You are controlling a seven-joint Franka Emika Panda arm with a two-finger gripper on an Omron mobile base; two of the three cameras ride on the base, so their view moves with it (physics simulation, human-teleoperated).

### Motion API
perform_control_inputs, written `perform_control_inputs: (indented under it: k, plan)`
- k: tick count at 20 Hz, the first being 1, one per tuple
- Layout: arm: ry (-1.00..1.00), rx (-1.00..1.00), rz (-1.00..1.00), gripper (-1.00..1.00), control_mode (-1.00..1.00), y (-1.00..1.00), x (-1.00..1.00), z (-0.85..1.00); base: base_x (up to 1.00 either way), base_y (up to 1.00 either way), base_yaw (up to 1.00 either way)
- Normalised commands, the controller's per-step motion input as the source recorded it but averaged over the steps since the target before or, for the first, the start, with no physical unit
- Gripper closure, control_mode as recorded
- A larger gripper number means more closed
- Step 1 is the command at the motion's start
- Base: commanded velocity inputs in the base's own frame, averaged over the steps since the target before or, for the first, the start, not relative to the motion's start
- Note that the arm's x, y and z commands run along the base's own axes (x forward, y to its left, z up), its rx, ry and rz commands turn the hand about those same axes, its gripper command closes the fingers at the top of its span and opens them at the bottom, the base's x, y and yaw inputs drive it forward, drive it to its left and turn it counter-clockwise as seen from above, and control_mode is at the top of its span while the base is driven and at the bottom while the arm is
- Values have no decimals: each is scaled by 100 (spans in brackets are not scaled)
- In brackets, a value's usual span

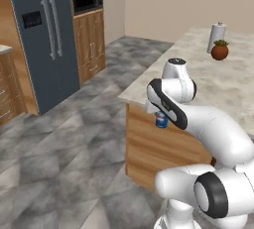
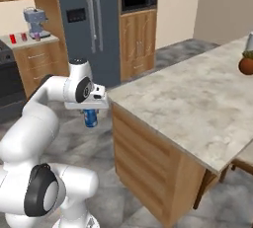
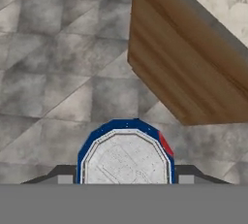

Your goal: Four empty soda cans are scattered around the kitchen. Gather all the cans and cluster them next to the stove for recycling.

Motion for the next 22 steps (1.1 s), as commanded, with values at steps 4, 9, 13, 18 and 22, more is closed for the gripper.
perform_control_inputs:
  k: [4,9,13,18,22]
  plan:
    - [0,0,0,100,100,0,0,0,35,43,28]
    - [0,0,0,100,100,0,0,0,39,39,29]
    - [0,0,0,100,100,0,0,0,42,38,28]
    - [0,0,0,100,100,0,0,0,48,35,27]
    - [0,0,0,100,100,0,0,0,59,26,26]
